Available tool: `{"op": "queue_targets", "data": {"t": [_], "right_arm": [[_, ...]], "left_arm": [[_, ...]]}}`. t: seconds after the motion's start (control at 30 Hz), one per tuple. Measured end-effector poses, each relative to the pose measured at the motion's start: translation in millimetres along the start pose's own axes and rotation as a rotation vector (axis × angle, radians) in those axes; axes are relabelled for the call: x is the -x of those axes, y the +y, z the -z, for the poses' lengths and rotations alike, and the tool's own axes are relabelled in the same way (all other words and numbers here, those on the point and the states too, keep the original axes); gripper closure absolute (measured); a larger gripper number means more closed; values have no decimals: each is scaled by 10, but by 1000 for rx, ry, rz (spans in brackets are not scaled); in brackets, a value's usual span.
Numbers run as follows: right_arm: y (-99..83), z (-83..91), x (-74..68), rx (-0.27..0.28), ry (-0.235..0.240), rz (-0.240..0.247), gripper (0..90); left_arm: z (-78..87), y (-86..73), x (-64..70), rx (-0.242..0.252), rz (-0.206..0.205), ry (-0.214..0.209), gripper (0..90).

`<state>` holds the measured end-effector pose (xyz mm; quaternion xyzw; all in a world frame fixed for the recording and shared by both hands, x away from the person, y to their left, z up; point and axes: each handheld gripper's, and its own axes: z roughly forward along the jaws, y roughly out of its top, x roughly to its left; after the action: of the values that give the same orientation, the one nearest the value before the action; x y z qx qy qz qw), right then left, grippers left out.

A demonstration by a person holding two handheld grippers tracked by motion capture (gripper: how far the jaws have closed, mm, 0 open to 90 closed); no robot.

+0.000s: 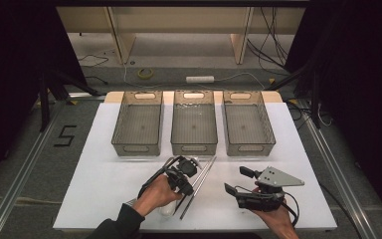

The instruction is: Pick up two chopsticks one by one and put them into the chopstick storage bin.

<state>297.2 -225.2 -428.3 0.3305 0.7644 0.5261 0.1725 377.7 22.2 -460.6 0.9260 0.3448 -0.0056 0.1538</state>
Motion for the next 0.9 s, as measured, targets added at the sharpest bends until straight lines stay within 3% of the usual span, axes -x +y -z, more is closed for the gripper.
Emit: {"op": "queue_targets", "data": {"t": [0.4,0.9], "right_arm": [[-1,-11,-1,-6,4,-1,250],[-4,-25,-5,-13,2,5,256]], "left_arm": [[-11,24,68,-14,-13,53,775],[-21,35,89,-3,7,59,829]]}}
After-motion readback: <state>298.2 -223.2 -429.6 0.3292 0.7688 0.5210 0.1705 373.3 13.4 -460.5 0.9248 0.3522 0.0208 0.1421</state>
